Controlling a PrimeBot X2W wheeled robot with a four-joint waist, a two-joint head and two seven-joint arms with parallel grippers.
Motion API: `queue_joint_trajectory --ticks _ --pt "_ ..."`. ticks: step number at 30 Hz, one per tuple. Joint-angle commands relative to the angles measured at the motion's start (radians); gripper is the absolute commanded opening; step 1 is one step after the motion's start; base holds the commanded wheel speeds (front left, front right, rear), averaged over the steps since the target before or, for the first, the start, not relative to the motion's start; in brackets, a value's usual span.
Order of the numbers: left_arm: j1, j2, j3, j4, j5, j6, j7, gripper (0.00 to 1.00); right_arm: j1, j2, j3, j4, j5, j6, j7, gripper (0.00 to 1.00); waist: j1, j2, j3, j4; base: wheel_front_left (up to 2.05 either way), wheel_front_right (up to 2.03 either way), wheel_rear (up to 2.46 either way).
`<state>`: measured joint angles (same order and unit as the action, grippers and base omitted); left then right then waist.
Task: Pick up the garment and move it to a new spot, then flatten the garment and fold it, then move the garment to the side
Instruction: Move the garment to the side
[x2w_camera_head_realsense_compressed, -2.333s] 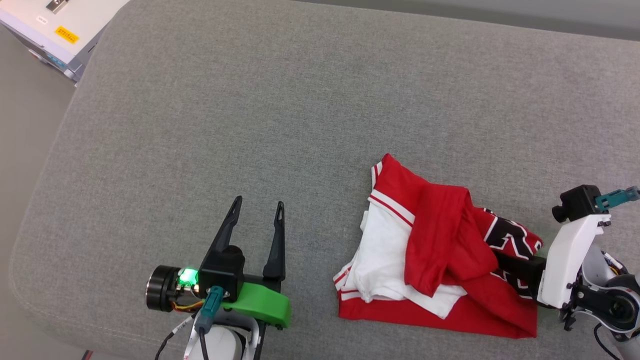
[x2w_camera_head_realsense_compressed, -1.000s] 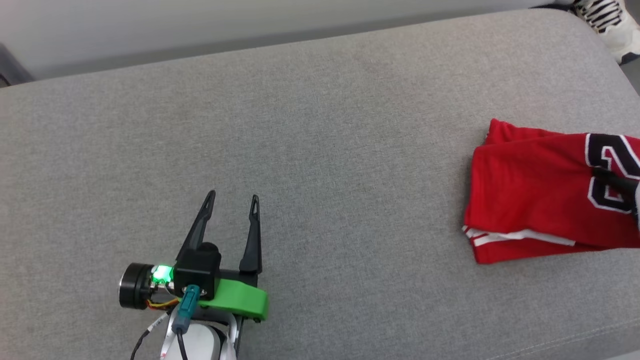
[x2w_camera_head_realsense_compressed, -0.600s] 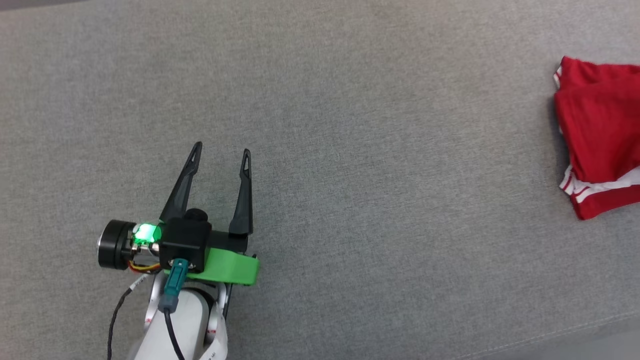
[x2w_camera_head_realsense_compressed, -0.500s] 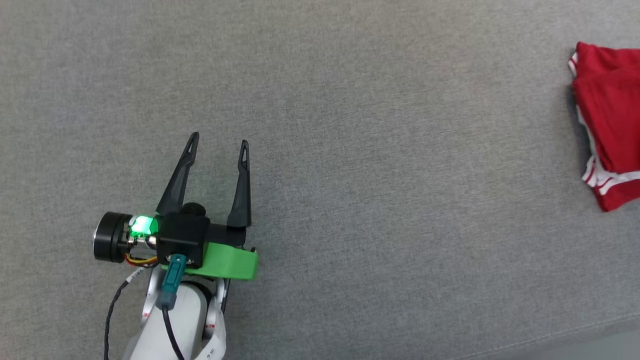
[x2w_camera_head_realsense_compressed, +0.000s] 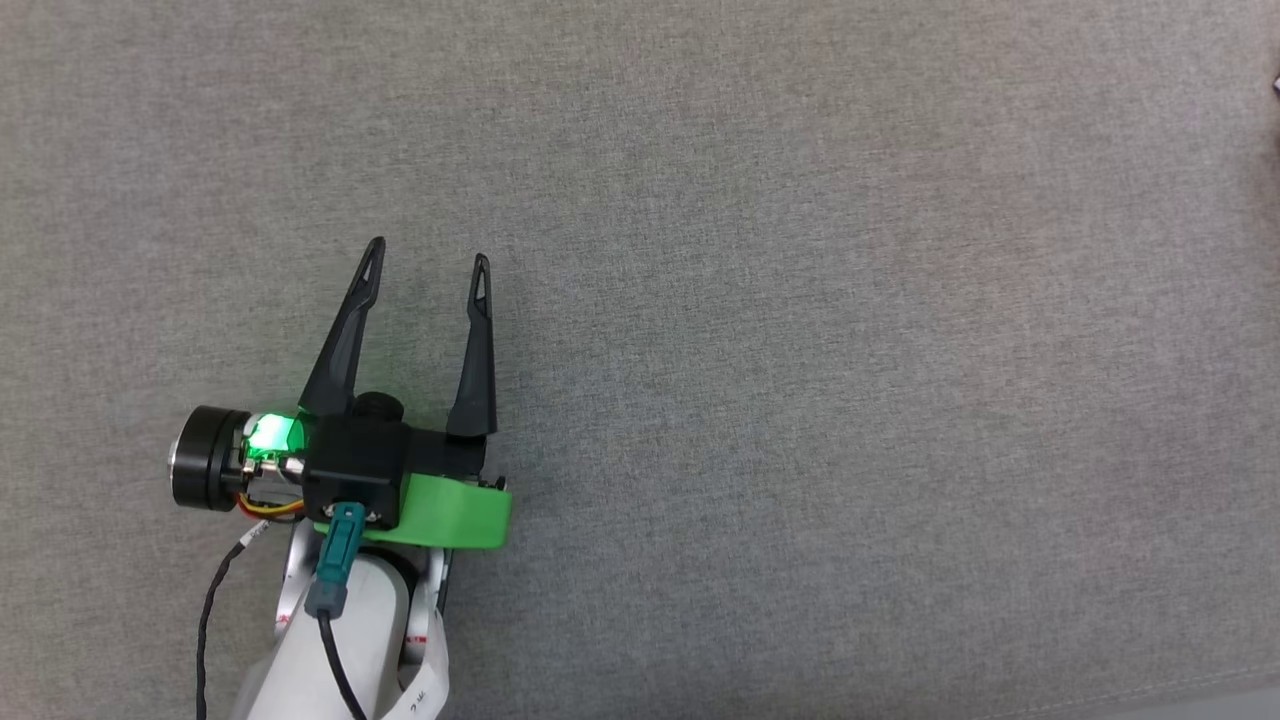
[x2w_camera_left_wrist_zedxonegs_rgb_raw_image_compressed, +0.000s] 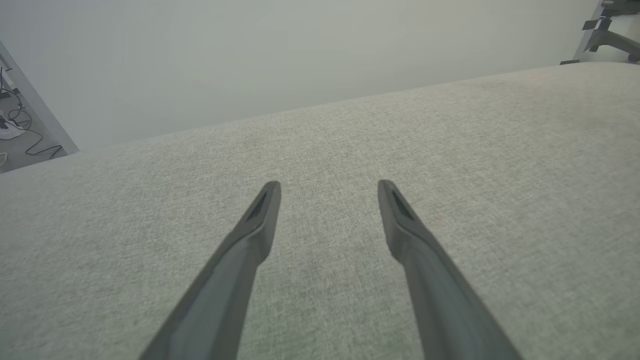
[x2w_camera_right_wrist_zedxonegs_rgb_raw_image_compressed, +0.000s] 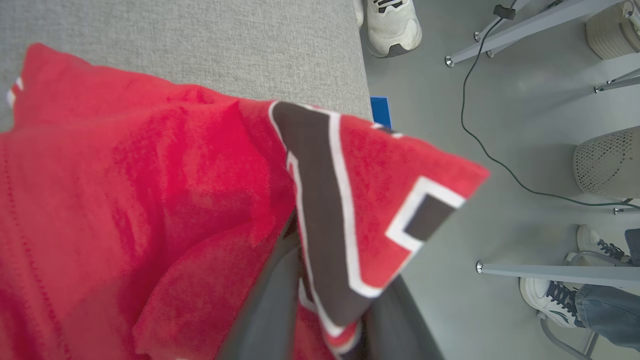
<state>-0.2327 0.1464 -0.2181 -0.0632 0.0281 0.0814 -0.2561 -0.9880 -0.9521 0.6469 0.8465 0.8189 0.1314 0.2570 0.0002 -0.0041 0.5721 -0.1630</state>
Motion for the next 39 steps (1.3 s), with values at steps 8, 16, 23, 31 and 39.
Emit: queue_joint_trajectory --ticks 8,16,23,31,39 --pt "0.034 -0.007 -0.009 0.034 -0.035 0.018 -0.006 1.0 -0.06 0.038 -0.004 0.126 -0.146 -0.001 -0.309 1.0 -0.0002 0.0041 -0.154 0.023 0.0 0.0 0.0" --pt "0.111 -0.014 -0.004 0.057 -0.066 0.023 -0.006 1.0 -0.064 0.11 -0.083 0.132 -0.222 -0.001 -0.515 1.0 -0.0002 0.0041 -0.29 0.05 0.0 0.0 0.0" --pt "0.168 -0.023 0.008 0.063 -0.085 0.025 -0.006 1.0 0.064 0.199 -0.434 -0.219 -0.431 -0.001 -0.518 1.0 -0.0002 0.0041 -0.378 0.088 0.0 0.0 0.0" --pt "0.213 -0.036 0.017 0.075 -0.099 0.018 -0.006 1.0 0.368 0.439 -0.666 -0.591 -0.594 -0.001 -0.519 1.0 -0.0002 0.0041 -0.456 0.143 0.0 0.0 0.0" --pt "0.249 -0.046 0.036 0.089 -0.11 0.014 -0.006 1.0 0.596 0.618 -0.685 -0.771 -0.623 -0.001 -0.519 1.0 -0.0002 0.0041 -0.504 0.175 0.0 0.0 0.0"
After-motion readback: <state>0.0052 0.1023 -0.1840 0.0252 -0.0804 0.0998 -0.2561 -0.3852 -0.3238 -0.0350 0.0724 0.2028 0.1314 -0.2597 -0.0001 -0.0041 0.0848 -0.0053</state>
